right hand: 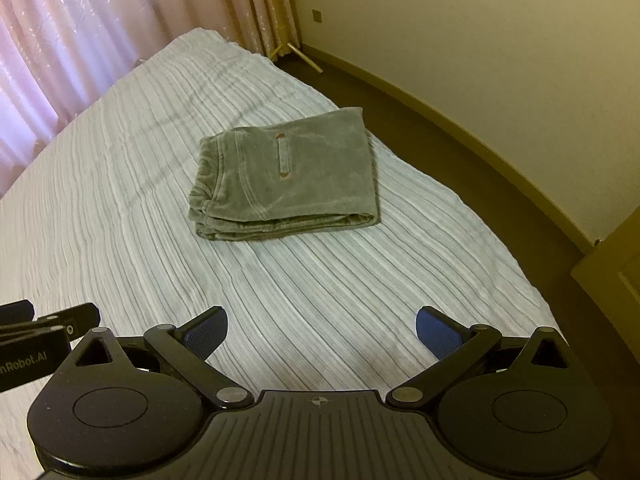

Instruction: Fold clothes

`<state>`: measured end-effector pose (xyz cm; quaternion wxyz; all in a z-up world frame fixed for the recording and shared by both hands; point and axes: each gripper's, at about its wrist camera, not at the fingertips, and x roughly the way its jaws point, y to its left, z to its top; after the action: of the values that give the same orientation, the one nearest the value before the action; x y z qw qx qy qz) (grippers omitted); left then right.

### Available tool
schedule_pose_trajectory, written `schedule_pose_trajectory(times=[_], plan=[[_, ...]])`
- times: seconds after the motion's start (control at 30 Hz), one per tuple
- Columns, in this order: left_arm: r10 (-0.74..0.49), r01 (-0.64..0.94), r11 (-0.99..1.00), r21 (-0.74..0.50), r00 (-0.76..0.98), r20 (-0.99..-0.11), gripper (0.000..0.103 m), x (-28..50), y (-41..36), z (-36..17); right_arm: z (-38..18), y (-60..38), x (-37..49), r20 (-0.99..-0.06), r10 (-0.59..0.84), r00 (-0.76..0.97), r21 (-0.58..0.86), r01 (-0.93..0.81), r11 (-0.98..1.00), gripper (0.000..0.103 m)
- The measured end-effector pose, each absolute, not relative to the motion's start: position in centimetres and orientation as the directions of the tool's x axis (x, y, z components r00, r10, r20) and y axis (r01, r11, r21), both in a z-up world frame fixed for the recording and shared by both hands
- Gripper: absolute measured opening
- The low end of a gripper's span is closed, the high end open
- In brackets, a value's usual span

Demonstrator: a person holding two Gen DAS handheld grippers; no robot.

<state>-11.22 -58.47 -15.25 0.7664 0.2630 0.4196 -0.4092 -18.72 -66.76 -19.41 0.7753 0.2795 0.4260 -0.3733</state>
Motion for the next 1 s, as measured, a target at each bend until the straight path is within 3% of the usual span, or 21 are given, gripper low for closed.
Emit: schedule_pose_trajectory(times=[1.0], plan=[[-0.361,0.853,0.516,0.077,0.297,-0.884,0.08,-11.3,-58.3,-17.4,-21.3,-67.1,-18.2,-0.895,-0.306,0.324,0.097,0.812,0.575,0.103]])
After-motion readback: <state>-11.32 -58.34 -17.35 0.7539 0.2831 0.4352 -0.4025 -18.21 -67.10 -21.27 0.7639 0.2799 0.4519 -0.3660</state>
